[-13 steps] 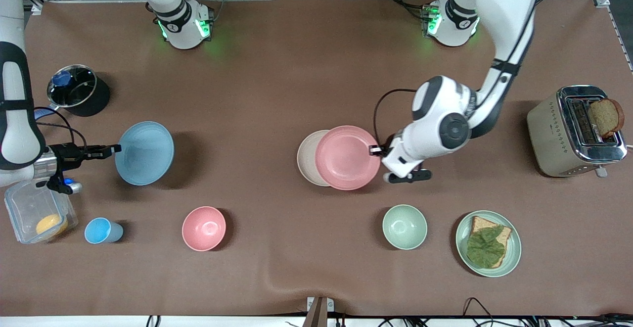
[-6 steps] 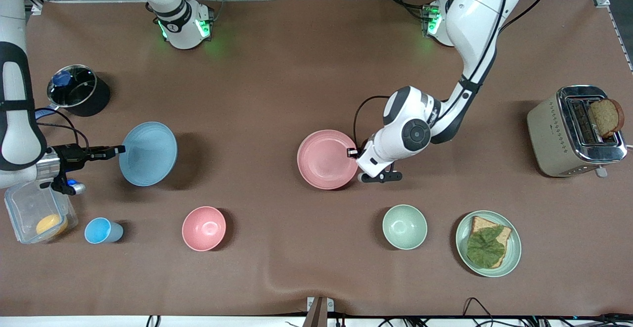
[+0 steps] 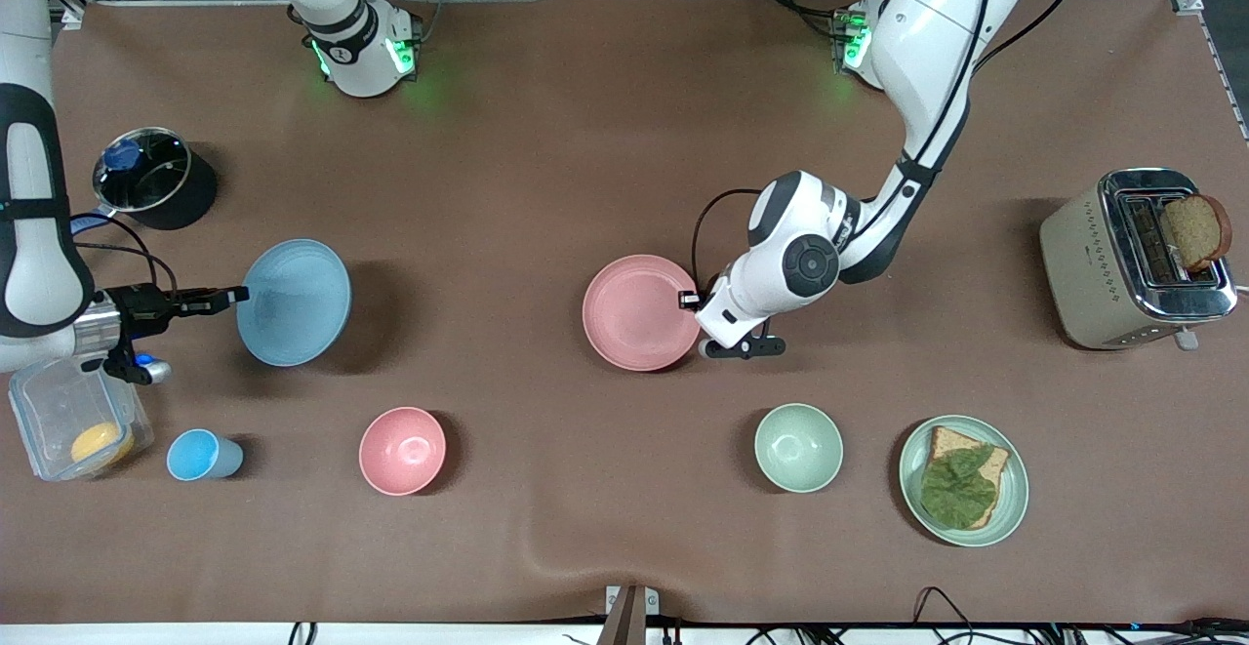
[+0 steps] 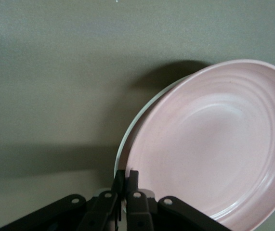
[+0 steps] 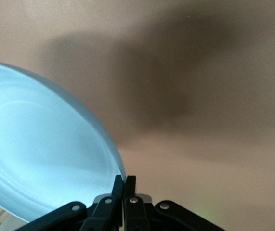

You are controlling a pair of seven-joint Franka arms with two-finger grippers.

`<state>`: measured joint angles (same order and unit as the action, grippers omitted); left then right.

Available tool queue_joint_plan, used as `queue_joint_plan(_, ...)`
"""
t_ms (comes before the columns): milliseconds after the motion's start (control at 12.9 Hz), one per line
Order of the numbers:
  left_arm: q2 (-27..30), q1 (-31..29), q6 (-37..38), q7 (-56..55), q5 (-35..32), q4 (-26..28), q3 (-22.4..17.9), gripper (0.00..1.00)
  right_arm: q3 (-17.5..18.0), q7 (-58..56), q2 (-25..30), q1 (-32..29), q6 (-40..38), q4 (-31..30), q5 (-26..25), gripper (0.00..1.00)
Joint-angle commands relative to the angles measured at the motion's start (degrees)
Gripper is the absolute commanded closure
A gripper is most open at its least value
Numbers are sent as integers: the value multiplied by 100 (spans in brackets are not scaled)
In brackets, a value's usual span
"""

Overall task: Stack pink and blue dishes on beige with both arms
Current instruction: 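Lower the pink plate onto the beige plate and open the left gripper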

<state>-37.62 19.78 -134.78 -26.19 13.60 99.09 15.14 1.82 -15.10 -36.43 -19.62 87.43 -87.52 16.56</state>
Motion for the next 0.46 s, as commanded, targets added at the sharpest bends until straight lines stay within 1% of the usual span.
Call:
queue_joint_plan(0,-17,105,-58,8,46,-21,-55,100,20,-72,5,-24,-68,15,93,100)
queue_joint_plan(387,9,105,-58,26,29,75,-72,100,99,-54,14,-15,-138,-2,93,100)
